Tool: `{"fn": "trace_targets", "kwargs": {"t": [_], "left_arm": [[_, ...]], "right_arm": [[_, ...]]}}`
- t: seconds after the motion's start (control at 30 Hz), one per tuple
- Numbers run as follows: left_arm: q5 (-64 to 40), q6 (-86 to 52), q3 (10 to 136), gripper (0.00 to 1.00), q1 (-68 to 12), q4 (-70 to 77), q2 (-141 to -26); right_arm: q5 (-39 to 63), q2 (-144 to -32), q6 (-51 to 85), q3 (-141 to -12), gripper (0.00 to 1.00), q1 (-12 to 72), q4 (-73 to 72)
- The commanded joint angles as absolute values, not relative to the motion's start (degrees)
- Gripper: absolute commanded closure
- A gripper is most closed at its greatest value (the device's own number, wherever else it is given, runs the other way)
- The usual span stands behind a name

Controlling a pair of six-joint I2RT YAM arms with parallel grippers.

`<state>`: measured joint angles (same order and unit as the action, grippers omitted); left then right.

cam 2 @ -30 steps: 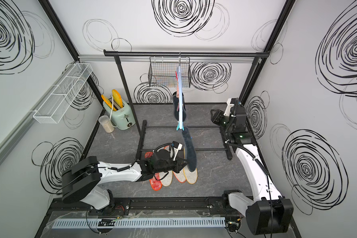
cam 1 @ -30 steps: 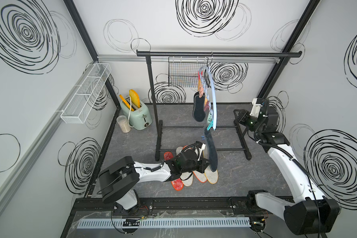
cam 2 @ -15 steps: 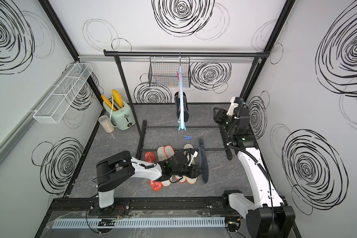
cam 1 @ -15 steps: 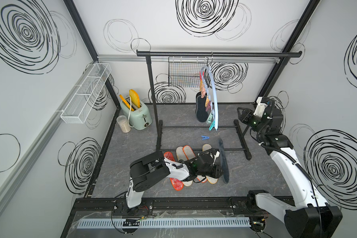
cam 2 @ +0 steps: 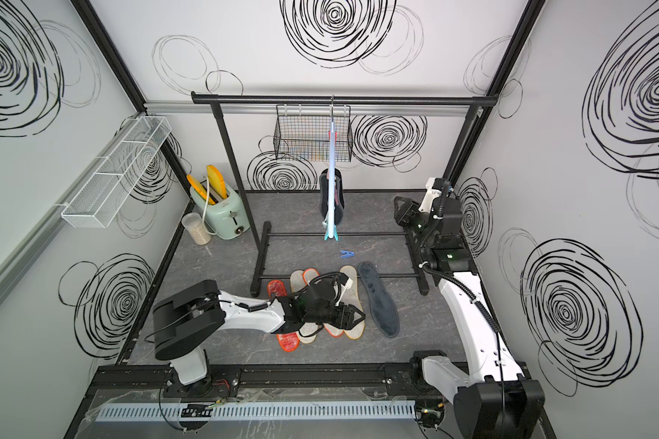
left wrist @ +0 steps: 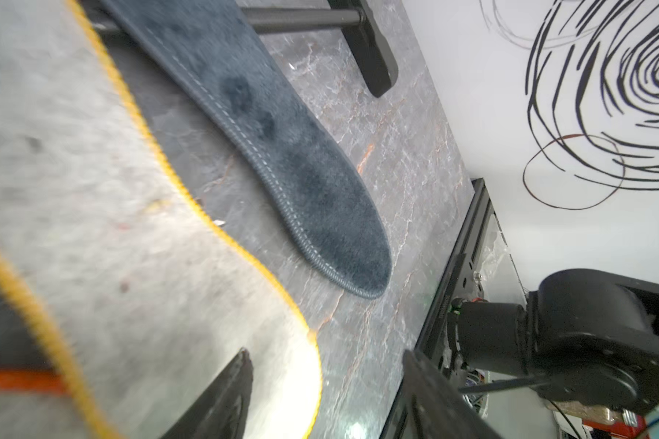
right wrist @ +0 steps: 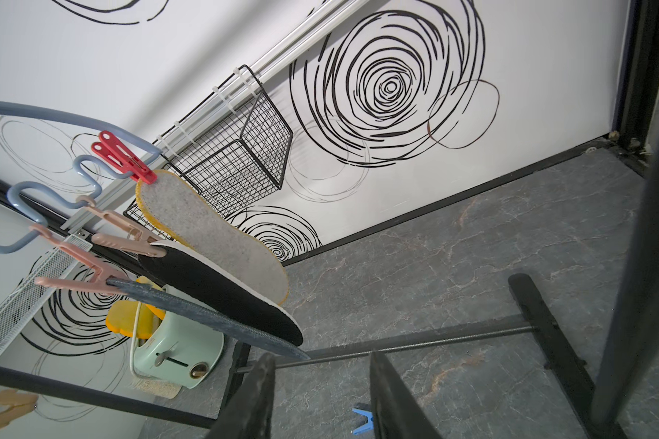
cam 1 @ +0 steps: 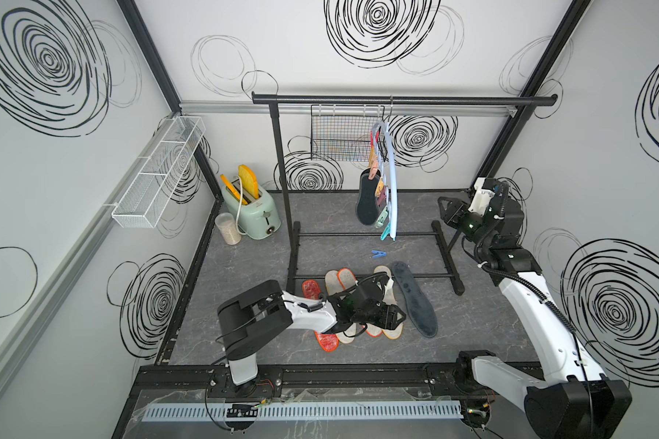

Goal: Take the shoe insoles off the hanger
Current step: Place the insole at the center of the board, then remove the insole from the hanger.

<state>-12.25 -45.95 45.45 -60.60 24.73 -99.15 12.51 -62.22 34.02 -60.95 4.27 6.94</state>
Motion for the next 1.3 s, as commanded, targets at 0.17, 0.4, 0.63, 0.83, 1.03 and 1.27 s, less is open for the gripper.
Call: {"fn": "trace_targets", "kwargs": {"t": [0.17, 0.4, 0.63, 0.83, 1.03, 1.27], "left_arm": [[-14.4, -34.6, 38.8, 0.30, -49.0, 24.1, -79.6], [-23.2, -22.5, 47.3, 0.19, -34.6, 27.6, -78.0], [-28.3, -14.3, 59.4, 0.16, -28.4, 36.3, -90.7], [-32.5, -11.3, 66.1, 0.19, -26.4, 43.3, -100.3], [-37.1, -13.9, 72.1, 0.23, -22.4, 47.6, -108.4], [-39.9, -10.4, 75.4, 0.24, -21.6, 48.4, -113.4]], "right_arm": [[16.1, -62.5, 34.4, -61.1, 0.56, 4.3, 4.0], [18.1, -63.5, 35.0, -61.2, 0.55, 4.4, 2.7], [20.0, -65.4, 34.9, -62.2, 0.55, 5.5, 2.5], [20.2, -67.3, 34.1, -63.2, 0.55, 7.5, 3.3], [19.8, -67.7, 34.0, -62.9, 0.55, 8.7, 2.9], [20.0, -68.7, 33.6, -64.7, 0.55, 9.7, 4.0]]}}
